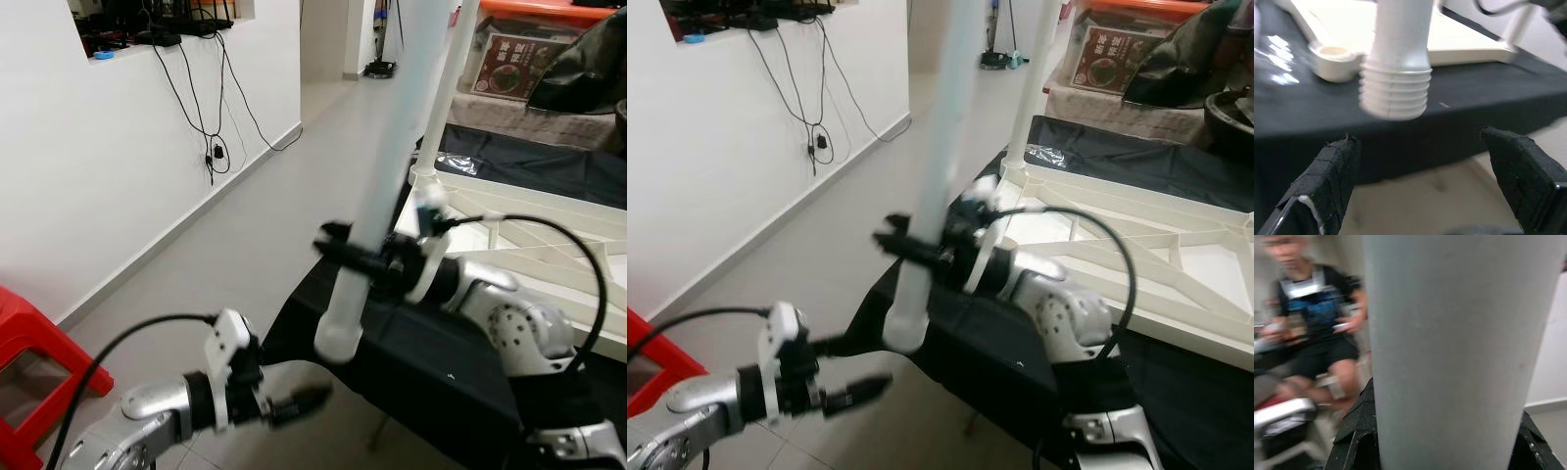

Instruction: Building children table

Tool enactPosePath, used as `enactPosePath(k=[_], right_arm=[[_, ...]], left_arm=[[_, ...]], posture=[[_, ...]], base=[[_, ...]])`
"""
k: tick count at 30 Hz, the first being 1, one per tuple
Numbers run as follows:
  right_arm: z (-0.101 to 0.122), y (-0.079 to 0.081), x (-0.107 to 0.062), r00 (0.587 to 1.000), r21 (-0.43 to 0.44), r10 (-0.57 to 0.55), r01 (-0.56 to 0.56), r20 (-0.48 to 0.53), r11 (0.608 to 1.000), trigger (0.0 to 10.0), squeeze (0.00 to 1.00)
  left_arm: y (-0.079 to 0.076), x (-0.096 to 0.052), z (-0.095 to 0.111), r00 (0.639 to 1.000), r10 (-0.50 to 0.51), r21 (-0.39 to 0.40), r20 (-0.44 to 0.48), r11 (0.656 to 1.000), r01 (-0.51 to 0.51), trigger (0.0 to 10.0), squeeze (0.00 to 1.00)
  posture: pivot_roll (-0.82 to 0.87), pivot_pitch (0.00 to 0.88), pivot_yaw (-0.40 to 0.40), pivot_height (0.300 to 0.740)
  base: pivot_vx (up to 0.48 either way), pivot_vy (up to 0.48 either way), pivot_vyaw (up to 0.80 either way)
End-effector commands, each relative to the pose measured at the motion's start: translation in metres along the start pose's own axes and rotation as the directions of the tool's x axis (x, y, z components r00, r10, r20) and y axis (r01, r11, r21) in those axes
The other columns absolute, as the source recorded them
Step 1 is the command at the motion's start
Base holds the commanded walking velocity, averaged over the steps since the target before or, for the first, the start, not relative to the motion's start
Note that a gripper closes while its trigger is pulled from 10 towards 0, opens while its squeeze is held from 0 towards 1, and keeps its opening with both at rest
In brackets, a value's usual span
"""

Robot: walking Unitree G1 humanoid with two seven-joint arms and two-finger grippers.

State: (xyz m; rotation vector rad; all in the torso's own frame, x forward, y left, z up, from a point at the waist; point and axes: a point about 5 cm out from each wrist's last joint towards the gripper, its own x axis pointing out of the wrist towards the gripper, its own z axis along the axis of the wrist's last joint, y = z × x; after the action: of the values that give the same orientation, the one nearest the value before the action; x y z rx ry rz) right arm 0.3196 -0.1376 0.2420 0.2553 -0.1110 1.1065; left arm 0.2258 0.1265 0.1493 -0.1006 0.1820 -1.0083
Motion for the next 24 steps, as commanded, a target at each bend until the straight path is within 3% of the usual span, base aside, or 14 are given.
enactPosePath(k=[1,6,8,9,11,14,15,16,18,19,21,24], right_arm=[[0.007,-0.007,0.0,0.997,-0.037,-0.069,0.07,0.039,0.997,0.0,0.0],[0.016,-0.021,0.0,0.963,-0.073,-0.235,0.246,0.129,0.967,0.0,0.0],[0.024,-0.029,0.003,0.913,-0.089,-0.353,0.376,0.203,0.922,0.0,0.0],[0.024,-0.029,0.003,0.913,-0.089,-0.353,0.376,0.203,0.922,0.0,0.0],[0.031,-0.033,0.007,0.851,-0.144,-0.452,0.499,0.268,0.855,0.0,0.0],[0.032,-0.034,0.008,0.832,-0.142,-0.473,0.526,0.29,0.838,0.0,0.0],[0.031,-0.034,0.009,0.806,-0.15,-0.51,0.568,0.302,0.809,2.7,0.0],[0.03,-0.034,0.01,0.784,-0.156,-0.536,0.599,0.313,0.785,2.7,0.0],[0.03,-0.034,0.01,0.784,-0.156,-0.536,0.599,0.313,0.785,2.7,0.0],[0.022,-0.033,0.01,0.721,-0.132,-0.608,0.674,0.333,0.727,10.0,0.0],[0.015,-0.033,0.01,0.677,-0.109,-0.651,0.717,0.342,0.689,10.0,0.0],[0.012,-0.033,0.011,0.66,-0.107,-0.665,0.733,0.35,0.671,10.0,0.0]], left_arm=[[0.007,0.0,-0.001,0.997,0.075,0.006,0.021,0.997,-0.075,10.0,0.0],[0.018,0.007,0.007,0.956,0.268,0.029,0.121,0.962,-0.273,10.0,0.0],[0.027,0.01,0.016,0.892,0.411,0.045,0.189,0.904,-0.426,10.0,0.0],[0.027,0.01,0.016,0.892,0.411,0.045,0.189,0.904,-0.426,10.0,0.0],[0.035,0.011,0.027,0.806,0.533,0.058,0.257,0.824,-0.564,10.0,0.0],[0.036,0.012,0.029,0.786,0.556,0.048,0.269,0.808,-0.588,10.0,0.0],[0.038,0.011,0.032,0.765,0.58,0.045,0.28,0.788,-0.614,10.0,0.0],[0.039,0.01,0.033,0.748,0.597,0.043,0.29,0.772,-0.634,10.0,0.0],[0.039,0.01,0.033,0.748,0.597,0.043,0.29,0.772,-0.634,10.0,0.0],[0.04,0.008,0.037,0.725,0.616,0.057,0.309,0.749,-0.66,10.0,0.0],[0.041,0.009,0.037,0.72,0.615,0.055,0.322,0.747,-0.663,10.0,0.0],[0.04,0.01,0.037,0.716,0.615,0.043,0.33,0.748,-0.662,10.0,0.0]], posture=[[0.1,0.039,-0.011,0.74],[0.1,0.042,-0.017,0.74],[0.1,0.048,-0.02,0.74],[0.1,0.048,-0.02,0.74],[0.1,0.049,-0.02,0.74],[0.1,0.051,-0.019,0.74],[0.1,0.054,-0.021,0.74],[0.1,0.054,-0.021,0.74],[0.1,0.054,-0.021,0.74],[0.11,0.056,-0.022,0.74],[0.11,0.059,-0.019,0.74],[0.11,0.059,-0.019,0.74]], base=[[0.0,0.0,0.0],[0.0,0.0,0.0],[0.0,0.0,0.0],[0.0,0.0,0.0],[0.0,0.0,0.0],[0.0,0.0,0.0],[0.0,0.0,0.0],[0.0,0.0,0.0],[0.0,0.0,0.0],[0.0,0.0,0.0],[0.0,0.0,0.0],[0.0,0.0,0.0]])
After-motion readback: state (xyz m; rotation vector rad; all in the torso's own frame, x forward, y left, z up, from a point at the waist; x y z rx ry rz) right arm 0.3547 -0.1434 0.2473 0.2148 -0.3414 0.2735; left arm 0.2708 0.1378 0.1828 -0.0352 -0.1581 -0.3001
